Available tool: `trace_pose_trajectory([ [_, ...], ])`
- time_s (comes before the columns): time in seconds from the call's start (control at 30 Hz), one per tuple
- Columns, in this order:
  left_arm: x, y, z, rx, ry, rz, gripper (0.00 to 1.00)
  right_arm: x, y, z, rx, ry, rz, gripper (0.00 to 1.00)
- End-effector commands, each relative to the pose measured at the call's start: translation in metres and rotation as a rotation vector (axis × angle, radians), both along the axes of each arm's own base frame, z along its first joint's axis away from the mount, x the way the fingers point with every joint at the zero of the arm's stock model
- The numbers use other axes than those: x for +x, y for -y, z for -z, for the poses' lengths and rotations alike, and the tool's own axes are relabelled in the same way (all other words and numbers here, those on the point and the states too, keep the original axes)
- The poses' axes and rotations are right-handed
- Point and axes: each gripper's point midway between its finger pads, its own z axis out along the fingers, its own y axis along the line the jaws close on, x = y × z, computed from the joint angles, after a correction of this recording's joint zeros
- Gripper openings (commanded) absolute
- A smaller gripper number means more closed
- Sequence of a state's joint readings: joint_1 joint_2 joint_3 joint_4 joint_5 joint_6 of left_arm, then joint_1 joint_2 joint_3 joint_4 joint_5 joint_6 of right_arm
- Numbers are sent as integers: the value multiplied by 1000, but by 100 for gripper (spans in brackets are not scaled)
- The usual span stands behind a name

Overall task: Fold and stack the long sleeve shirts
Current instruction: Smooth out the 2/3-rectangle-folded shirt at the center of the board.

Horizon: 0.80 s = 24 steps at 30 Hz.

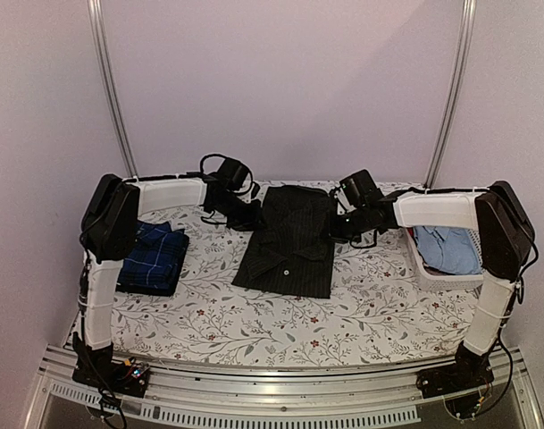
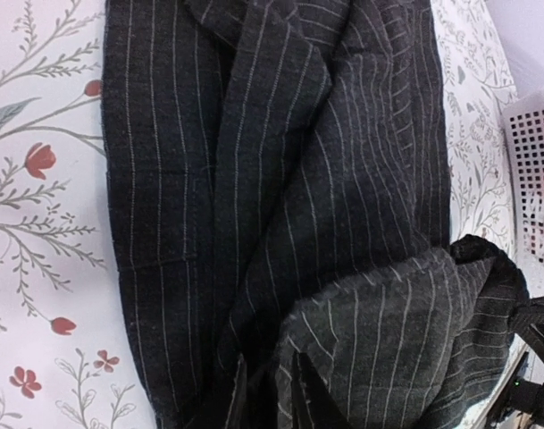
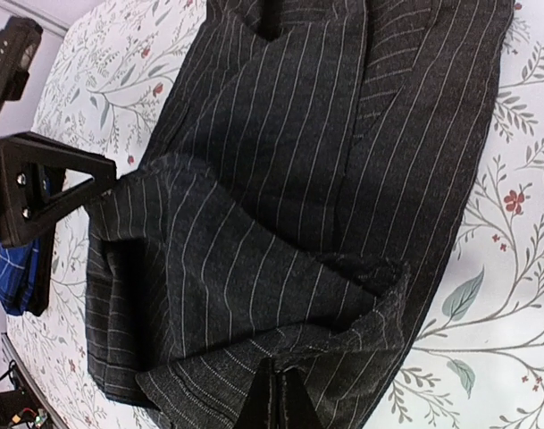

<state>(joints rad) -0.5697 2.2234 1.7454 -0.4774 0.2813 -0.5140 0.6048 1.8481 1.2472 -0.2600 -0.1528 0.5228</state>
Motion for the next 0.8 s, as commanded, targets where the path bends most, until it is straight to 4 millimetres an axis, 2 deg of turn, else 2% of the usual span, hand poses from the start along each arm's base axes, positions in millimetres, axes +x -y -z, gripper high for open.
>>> trace_pose_trajectory([
  [0.0, 12, 0, 3, -53, -45, -24, 22, 30, 6, -1, 37, 7, 62, 0],
  [0.07, 15, -2, 0, -63, -41, -30, 29, 37, 4, 3, 50, -4, 67, 0],
  [0.1, 17, -4, -3, -66, -36, -34, 36, 39, 3, 6, 50, -7, 69, 2],
  [0.17, 20, -9, -13, -71, -21, -45, 48, 44, 2, 7, 53, -4, 74, 13],
  [0.2, 20, -12, -18, -72, -12, -50, 52, 46, 2, 7, 53, -1, 74, 21],
  [0.3, 12, -20, -34, -76, 14, -44, 61, 51, 4, -1, 42, 34, 75, 35],
  [0.43, -16, -32, -38, -76, -6, -30, 61, 48, 6, -25, 33, 97, 31, 48],
  [0.47, -29, -36, -30, -73, -26, -25, 61, 44, 6, -28, 20, 111, 15, 50],
  [0.5, -38, -39, -31, -78, -29, -23, 60, 39, 7, -35, 13, 130, 4, 50],
  [0.6, -66, -44, -27, -92, -57, -6, 56, 20, 5, -38, -13, 143, -44, 52],
  [0.67, -85, -44, -23, -99, -82, 7, 54, 4, -3, -43, -17, 157, -91, 52],
  [0.77, -110, -41, -14, -117, -122, 23, 52, -20, -26, -48, -35, 187, -176, 52],
])
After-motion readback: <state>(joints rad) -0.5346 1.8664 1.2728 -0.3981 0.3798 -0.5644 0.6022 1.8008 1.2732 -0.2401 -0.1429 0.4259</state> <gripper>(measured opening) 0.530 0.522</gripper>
